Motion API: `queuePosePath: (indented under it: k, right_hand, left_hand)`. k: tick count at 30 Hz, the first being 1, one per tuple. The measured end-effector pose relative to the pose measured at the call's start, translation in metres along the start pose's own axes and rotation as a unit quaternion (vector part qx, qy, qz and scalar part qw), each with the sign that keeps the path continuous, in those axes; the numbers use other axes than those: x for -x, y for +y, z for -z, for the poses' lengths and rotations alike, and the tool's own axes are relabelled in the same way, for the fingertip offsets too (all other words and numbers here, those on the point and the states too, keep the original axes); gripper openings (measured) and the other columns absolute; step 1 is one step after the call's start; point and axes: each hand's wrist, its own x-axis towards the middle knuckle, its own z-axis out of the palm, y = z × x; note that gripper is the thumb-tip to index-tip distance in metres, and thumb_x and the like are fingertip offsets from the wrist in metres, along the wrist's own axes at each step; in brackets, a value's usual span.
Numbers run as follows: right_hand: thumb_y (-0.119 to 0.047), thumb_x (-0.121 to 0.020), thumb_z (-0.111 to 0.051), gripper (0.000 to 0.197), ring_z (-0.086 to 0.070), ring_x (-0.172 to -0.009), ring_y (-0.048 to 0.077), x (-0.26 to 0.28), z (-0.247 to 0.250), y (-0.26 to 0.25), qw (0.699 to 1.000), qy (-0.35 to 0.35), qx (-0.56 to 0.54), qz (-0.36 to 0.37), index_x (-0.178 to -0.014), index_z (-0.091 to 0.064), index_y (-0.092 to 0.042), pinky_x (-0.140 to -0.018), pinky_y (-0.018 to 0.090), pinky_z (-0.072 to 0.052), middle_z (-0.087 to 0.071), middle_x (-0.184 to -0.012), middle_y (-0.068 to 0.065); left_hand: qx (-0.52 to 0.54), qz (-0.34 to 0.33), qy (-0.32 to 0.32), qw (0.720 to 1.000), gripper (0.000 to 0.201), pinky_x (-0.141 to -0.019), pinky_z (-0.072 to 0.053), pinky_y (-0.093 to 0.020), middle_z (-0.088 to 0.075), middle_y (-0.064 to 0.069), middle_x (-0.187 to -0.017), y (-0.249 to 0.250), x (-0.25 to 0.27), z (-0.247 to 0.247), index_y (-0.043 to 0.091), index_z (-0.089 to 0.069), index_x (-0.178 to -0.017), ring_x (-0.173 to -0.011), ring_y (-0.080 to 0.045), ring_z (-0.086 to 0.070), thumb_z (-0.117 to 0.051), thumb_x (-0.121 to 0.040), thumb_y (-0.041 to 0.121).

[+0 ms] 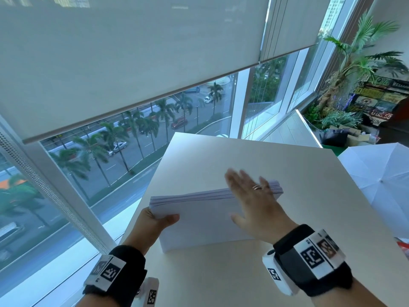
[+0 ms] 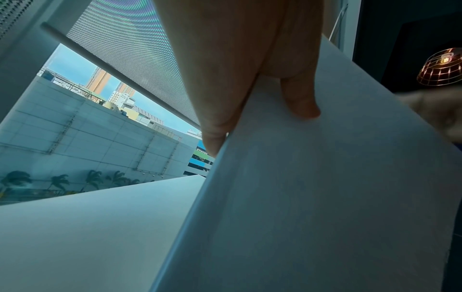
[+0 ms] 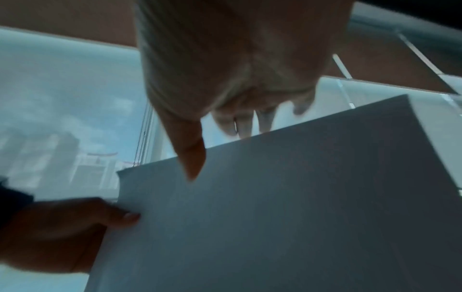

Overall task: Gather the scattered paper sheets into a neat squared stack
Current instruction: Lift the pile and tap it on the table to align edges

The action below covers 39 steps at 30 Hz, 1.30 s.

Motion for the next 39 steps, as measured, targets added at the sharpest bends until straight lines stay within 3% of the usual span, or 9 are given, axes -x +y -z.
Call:
queuePosePath:
  k: [5,9,13,17,20,25,31,35,39]
  right_hand:
    - [-0.036,-0.068,-0.062,0.090,-0.027,-0.138,0.022,-0.010,0.000,-0.021,0.999,0.033,0.022,0.035,-0.144,-0.019,-0.014,-0.106,0.052,-0.029,-0.029,-0.153,0.003]
    - [-0.031,-0.084,-0.051,0.085,-0.003,-0.147,0.017,-0.017,-0.004,-0.042,0.996,-0.051,0.023,0.063,-0.148,0.004,-0.021,-0.117,0.046,-0.003,0.001,-0.159,-0.006]
    - [-0.038,-0.065,-0.060,0.085,-0.047,-0.130,0.021,-0.017,-0.007,-0.046,0.997,-0.002,0.043,0.061,-0.141,-0.030,-0.013,-0.104,0.049,-0.032,-0.043,-0.146,0.001]
    - [-0.031,-0.082,-0.051,0.081,-0.015,-0.145,0.018,-0.018,-0.006,-0.040,0.996,-0.031,0.044,0.067,-0.148,-0.006,-0.019,-0.116,0.050,-0.008,-0.014,-0.158,-0.006]
    - [-0.045,-0.072,-0.048,0.078,-0.034,-0.133,0.019,-0.015,-0.001,-0.025,0.998,0.045,0.045,0.028,-0.140,-0.030,-0.014,-0.102,0.058,-0.036,-0.046,-0.144,-0.001]
    - [-0.078,-0.073,-0.006,0.095,-0.014,-0.143,0.019,-0.001,0.009,0.013,0.997,0.021,0.030,-0.061,-0.147,-0.011,-0.020,-0.112,0.052,-0.011,-0.024,-0.155,-0.003]
    - [-0.030,-0.076,-0.066,0.066,-0.045,-0.126,0.027,0.009,0.004,0.053,0.983,0.080,-0.044,-0.158,-0.137,-0.042,-0.021,-0.110,0.047,-0.022,-0.057,-0.124,0.003]
    - [-0.006,-0.071,-0.073,0.027,-0.057,-0.086,0.024,0.010,-0.010,0.076,0.919,0.041,-0.329,-0.214,-0.088,-0.065,-0.025,-0.069,0.016,-0.044,-0.059,-0.083,-0.003]
    - [-0.029,-0.036,-0.092,0.040,-0.063,-0.067,0.011,0.017,-0.034,0.080,0.752,0.095,-0.619,-0.207,-0.069,-0.072,-0.019,-0.056,0.011,-0.049,-0.070,-0.063,-0.009]
  left_hand:
    - [-0.006,0.001,0.005,1.000,0.024,-0.058,-0.054,-0.012,-0.074,0.011,-0.063,-0.001,0.000,0.001,0.020,-0.072,-0.074,-0.061,-0.003,-0.069,-0.072,-0.052,0.011]
    - [-0.005,-0.001,0.000,1.000,0.025,-0.054,-0.052,-0.011,-0.073,0.012,-0.060,0.001,0.001,0.000,0.016,-0.070,-0.077,-0.058,-0.001,-0.068,-0.071,-0.052,0.010]
    - [-0.004,-0.006,0.000,1.000,0.024,-0.055,-0.052,-0.012,-0.074,0.011,-0.062,0.001,0.001,0.001,0.019,-0.071,-0.075,-0.059,-0.002,-0.068,-0.071,-0.053,0.010]
    - [-0.006,-0.003,-0.002,1.000,0.023,-0.057,-0.054,-0.013,-0.075,0.009,-0.063,0.000,0.001,0.002,0.018,-0.072,-0.074,-0.060,-0.003,-0.069,-0.071,-0.052,0.010]
    - [-0.009,-0.006,-0.003,1.000,0.025,-0.056,-0.053,-0.012,-0.074,0.011,-0.063,0.000,0.000,0.002,0.018,-0.071,-0.077,-0.060,-0.002,-0.069,-0.071,-0.053,0.011]
    - [-0.011,-0.007,-0.007,1.000,0.026,-0.058,-0.053,-0.011,-0.075,0.012,-0.065,-0.002,-0.002,0.003,0.019,-0.071,-0.079,-0.063,-0.002,-0.069,-0.070,-0.054,0.012]
    - [-0.011,-0.004,-0.011,1.000,0.025,-0.064,-0.056,-0.015,-0.076,0.007,-0.073,-0.007,-0.004,0.005,0.018,-0.073,-0.079,-0.070,-0.007,-0.071,-0.071,-0.056,0.013]
    - [-0.008,-0.003,-0.006,1.000,0.021,-0.065,-0.056,-0.018,-0.077,0.006,-0.073,-0.009,-0.004,0.004,0.018,-0.073,-0.078,-0.070,-0.007,-0.071,-0.070,-0.058,0.014]
    - [0.003,-0.016,0.018,1.000,0.019,-0.062,-0.055,-0.015,-0.076,0.009,-0.069,-0.010,-0.003,0.000,0.017,-0.071,-0.079,-0.066,-0.005,-0.069,-0.067,-0.060,0.015]
